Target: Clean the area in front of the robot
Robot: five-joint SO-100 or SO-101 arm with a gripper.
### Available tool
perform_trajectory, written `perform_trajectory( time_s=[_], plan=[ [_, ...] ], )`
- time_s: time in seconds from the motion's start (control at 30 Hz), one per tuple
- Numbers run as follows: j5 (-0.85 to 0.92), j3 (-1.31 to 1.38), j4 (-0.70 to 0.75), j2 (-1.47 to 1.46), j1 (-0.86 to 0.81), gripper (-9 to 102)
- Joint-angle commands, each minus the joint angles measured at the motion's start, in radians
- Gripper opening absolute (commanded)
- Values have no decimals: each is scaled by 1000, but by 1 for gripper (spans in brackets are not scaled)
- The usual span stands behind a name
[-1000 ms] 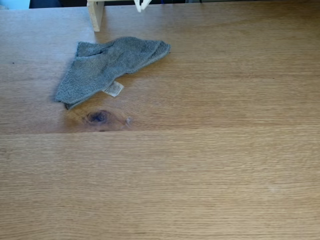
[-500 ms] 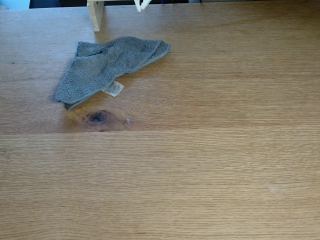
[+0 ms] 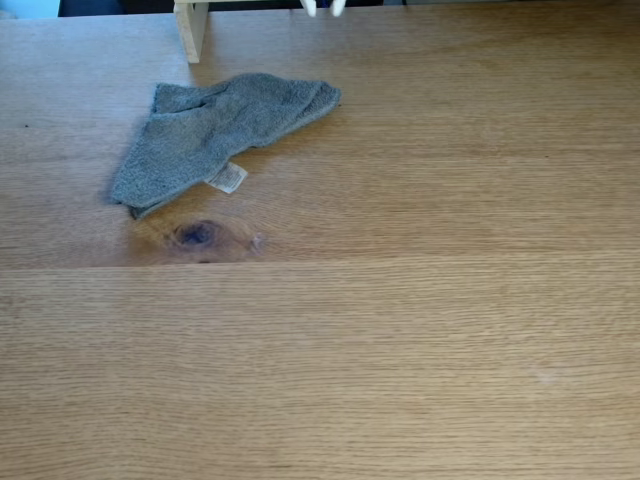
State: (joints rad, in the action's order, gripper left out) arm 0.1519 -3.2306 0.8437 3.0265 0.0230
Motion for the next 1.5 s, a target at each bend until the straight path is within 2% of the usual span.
perform_trajectory(
  time_s=[0.0,0.1,0.23,0.4,0.53,0.83,1.13,1.23,1.47],
  plan=[
    [-41,127,-83,-252,44,19],
    [-97,325,-91,-463,38,27],
    [-138,581,-121,-742,-57,36],
    [-153,830,-144,-992,-259,49],
    [-156,956,-202,-1166,-445,52],
    [-49,1055,-330,-1552,-761,53],
    [46,1057,-399,-1805,-822,58],
    [72,1057,-449,-1873,-813,55],
    [94,1057,-499,-1928,-773,37]
  ],
)
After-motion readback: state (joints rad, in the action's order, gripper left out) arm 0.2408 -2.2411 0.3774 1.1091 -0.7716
